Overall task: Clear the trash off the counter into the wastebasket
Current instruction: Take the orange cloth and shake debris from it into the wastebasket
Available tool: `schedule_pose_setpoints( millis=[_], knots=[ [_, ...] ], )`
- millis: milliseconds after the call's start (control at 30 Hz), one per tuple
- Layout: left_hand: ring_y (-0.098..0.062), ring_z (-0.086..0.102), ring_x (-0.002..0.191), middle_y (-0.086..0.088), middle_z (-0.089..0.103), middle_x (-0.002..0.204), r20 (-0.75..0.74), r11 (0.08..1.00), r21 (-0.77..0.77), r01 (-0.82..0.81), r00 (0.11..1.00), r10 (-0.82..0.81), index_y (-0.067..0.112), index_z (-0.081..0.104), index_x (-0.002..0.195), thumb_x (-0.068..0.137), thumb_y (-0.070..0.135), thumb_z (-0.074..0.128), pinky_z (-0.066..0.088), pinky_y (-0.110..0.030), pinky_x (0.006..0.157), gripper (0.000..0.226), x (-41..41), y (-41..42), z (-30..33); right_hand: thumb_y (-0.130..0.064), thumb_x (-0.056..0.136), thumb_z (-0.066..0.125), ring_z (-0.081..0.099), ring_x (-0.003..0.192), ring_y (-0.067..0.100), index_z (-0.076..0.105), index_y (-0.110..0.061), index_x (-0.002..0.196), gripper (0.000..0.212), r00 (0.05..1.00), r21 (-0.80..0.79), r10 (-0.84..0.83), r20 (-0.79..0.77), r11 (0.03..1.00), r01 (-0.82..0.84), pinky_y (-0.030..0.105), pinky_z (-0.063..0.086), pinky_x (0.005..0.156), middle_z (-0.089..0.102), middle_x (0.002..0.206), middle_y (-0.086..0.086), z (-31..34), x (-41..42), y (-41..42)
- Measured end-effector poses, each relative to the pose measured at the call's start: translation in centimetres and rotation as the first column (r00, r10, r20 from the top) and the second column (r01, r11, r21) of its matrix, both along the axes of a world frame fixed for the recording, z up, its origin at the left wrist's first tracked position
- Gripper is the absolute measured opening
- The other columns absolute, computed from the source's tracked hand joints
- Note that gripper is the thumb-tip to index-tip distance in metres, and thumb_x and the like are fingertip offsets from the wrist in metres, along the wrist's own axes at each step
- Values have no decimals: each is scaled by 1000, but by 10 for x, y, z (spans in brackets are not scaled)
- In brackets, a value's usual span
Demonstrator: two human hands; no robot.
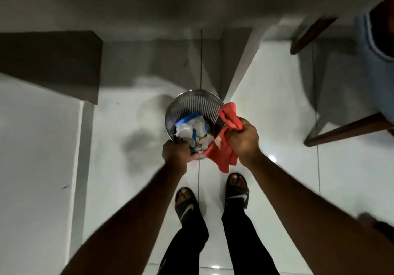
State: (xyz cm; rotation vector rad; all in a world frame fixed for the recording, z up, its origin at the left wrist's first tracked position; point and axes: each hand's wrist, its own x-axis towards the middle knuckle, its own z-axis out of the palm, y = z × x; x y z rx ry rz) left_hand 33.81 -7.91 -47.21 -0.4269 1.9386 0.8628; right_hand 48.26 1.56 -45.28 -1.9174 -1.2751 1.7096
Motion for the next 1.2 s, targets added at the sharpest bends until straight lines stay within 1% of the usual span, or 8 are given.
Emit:
schedule_pose_setpoints(
  millis=[233,367,467,600,700,800,933,1200],
  knots=[
    [-34,76,60,-33,69,110,69,981,39,-189,980,186,-8,43,128,92,3,55,62,-40,52,40,32,-35,207,3,85,59,72,97,24,67,-28,121,48,994,67,94,-47,994,-91,50,58,91,75,109,2,212,26,-34],
    [-35,66,65,-29,58,134,164,936,82,-342,931,326,2,26,135,100,4,36,62,-48,74,36,45,-36,312,6,88,55,70,103,23,62,-19,132,51,977,160,212,-30,966,-204,46,55,96,73,117,5,322,34,-44],
    [-39,70,77,-30,61,128,128,959,105,-262,960,248,-1,32,133,96,-1,39,62,-38,51,37,52,-36,358,11,83,56,69,106,15,66,-17,126,53,949,257,314,-20,919,-298,40,54,100,74,116,0,390,41,-32],
    [-36,71,68,-30,55,133,121,955,138,-263,961,247,2,28,134,98,-2,39,57,-35,38,38,53,-18,397,-2,82,56,67,88,-6,67,-38,112,48,941,511,333,54,801,-313,22,56,81,72,99,-25,456,30,27],
    [-48,68,96,-30,47,142,139,948,121,-295,950,278,3,23,143,103,7,41,63,-54,59,44,58,-8,407,-13,79,57,69,87,15,60,-32,123,48,929,716,219,298,593,-369,19,51,80,75,106,-5,474,-3,89],
    [-49,59,118,-29,42,147,80,974,120,-192,980,183,3,18,144,100,7,49,57,-61,90,54,63,-5,404,-10,82,59,65,103,37,55,-25,128,49,714,578,374,592,421,-700,41,55,87,68,119,12,455,-54,133],
    [-41,66,97,-29,41,145,88,969,176,-174,983,161,4,23,133,96,-5,46,63,-52,74,45,61,-3,399,-23,101,39,43,130,47,37,-20,145,44,192,129,461,866,165,-978,57,40,105,39,148,21,401,-90,120],
    [-46,71,94,-28,60,118,67,989,140,-36,997,26,2,33,127,98,6,52,64,-49,53,35,46,-12,404,-27,69,71,74,80,26,72,-23,103,34,102,154,586,804,-38,-987,34,58,58,74,107,4,385,-22,-32]
  ],
)
